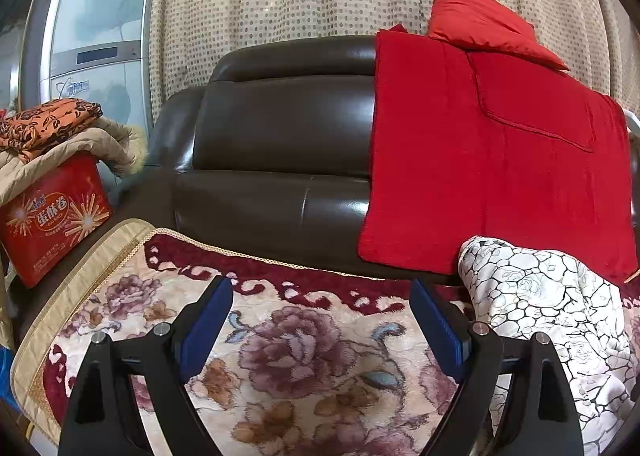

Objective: Fold large clothes

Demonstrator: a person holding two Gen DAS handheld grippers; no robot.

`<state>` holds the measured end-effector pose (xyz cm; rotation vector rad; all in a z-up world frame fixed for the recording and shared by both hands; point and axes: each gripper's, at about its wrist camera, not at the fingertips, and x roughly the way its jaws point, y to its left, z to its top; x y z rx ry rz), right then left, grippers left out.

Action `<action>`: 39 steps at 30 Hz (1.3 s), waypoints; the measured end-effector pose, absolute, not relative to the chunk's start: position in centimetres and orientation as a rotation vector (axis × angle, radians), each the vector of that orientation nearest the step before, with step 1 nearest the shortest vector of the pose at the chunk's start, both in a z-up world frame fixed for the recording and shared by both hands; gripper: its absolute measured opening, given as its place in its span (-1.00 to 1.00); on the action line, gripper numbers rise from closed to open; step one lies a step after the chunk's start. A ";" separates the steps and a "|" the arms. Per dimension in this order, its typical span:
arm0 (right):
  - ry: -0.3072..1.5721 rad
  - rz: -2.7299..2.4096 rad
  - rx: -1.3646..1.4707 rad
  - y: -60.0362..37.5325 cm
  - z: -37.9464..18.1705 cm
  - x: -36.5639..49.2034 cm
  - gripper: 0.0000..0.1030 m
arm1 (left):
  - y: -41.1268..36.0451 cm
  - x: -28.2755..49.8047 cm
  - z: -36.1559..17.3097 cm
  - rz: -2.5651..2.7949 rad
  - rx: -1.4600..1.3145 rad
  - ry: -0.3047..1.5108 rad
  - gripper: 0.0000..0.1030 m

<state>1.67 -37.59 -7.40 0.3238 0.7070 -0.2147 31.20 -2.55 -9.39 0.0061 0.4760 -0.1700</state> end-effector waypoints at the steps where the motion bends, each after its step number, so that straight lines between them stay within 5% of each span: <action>1: 0.709 -0.216 0.324 -37.6 -7.5 1.8 0.19 | -2.6 31.2 -9.4 -0.170 0.008 0.477 0.74; 17: 0.730 -0.165 0.389 -40.1 -9.6 1.8 0.20 | -12.8 32.1 -15.3 -0.507 0.102 0.772 0.78; 21: 0.596 -0.185 0.447 -42.3 -7.5 -0.9 0.47 | -14.4 31.6 -15.3 -0.524 0.114 0.764 0.78; 27: 0.532 -0.236 0.505 -44.8 -6.9 -1.5 0.47 | -17.2 30.6 -16.4 -0.567 0.211 0.772 0.78; 33: 0.768 -0.235 0.637 -46.7 -13.3 2.8 0.34 | -18.6 29.8 -16.8 -0.539 0.303 0.725 0.82; 39: 0.726 -0.219 0.630 -47.0 -12.4 2.0 0.35 | -18.3 29.1 -16.2 -0.519 0.337 0.676 0.82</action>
